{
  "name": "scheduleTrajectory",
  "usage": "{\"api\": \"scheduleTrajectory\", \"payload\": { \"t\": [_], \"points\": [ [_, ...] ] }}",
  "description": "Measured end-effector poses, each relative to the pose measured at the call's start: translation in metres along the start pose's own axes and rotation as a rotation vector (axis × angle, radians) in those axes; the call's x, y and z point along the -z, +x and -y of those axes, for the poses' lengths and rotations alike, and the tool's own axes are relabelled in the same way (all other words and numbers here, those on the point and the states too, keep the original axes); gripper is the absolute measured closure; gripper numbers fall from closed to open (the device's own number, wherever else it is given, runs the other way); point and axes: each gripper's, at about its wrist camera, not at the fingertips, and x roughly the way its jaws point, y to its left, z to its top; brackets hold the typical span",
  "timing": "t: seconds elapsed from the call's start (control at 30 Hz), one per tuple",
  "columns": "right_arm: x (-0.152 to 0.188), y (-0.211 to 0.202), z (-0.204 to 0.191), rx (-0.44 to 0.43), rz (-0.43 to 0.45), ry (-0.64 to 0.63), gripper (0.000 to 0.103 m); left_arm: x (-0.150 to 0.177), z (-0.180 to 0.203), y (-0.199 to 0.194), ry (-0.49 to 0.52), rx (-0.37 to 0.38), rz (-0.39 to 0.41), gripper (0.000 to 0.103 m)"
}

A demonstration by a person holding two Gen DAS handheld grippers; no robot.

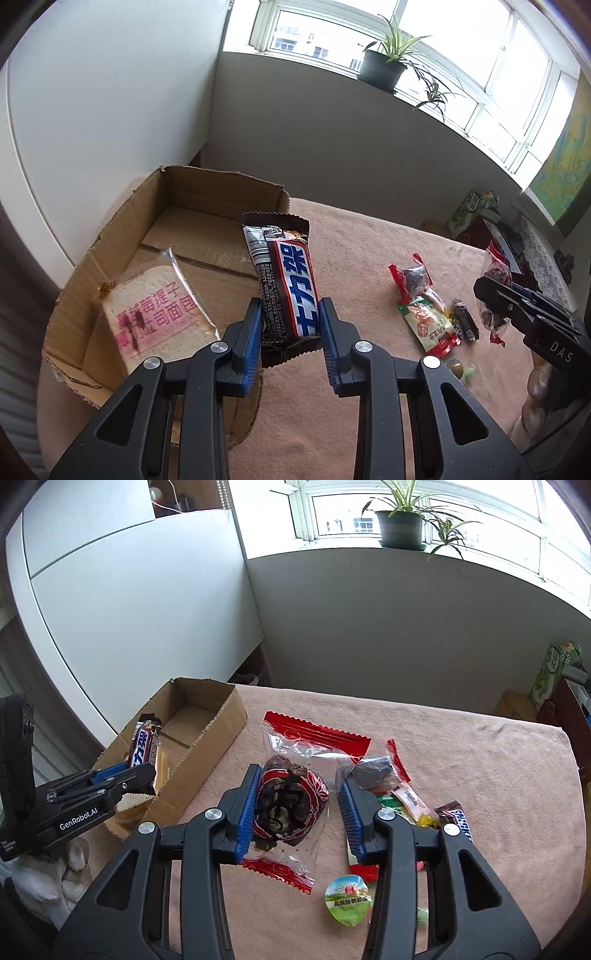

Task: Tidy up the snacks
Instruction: 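Carry the chocolate bar and pastry into the box with both tools and release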

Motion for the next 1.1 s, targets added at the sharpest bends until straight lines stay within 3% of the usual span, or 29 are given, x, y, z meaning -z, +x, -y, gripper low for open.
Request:
{"api": "scheduleTrajectory", "payload": {
  "t": [0.2,0.53,0.57,0.63,0.67,0.7,0.83,1.1],
  "points": [
    [-0.027,0.037,-0.062,-0.095,-0.031,-0.067,0.060,-0.001,-0.039,-0.017,-0.043,-0.056,0.029,0.075],
    [-0.048,0.093,-0.120,-0.114,-0.084,-0.144,0.060,-0.001,-0.076,-0.016,-0.093,-0.114,0.026,0.075],
    [-0.047,0.095,-0.122,-0.114,-0.086,-0.147,0.058,-0.001,-0.077,-0.015,-0.095,-0.117,0.024,0.075],
    [-0.050,0.100,-0.124,-0.114,-0.090,-0.142,0.039,-0.002,-0.079,-0.013,-0.101,-0.127,0.018,0.074],
    [-0.051,0.100,-0.125,-0.120,-0.087,-0.137,0.024,-0.002,-0.082,-0.013,-0.107,-0.129,0.019,0.074],
    [-0.051,0.099,-0.124,-0.126,-0.079,-0.130,0.018,-0.002,-0.083,-0.013,-0.110,-0.129,0.018,0.073],
    [-0.053,0.091,-0.119,-0.127,-0.063,-0.119,0.018,-0.001,-0.082,-0.015,-0.103,-0.128,0.023,0.049],
    [-0.051,0.071,-0.100,-0.109,-0.047,-0.094,0.018,-0.001,-0.076,-0.022,-0.108,-0.110,0.035,0.049]
  ]
}}
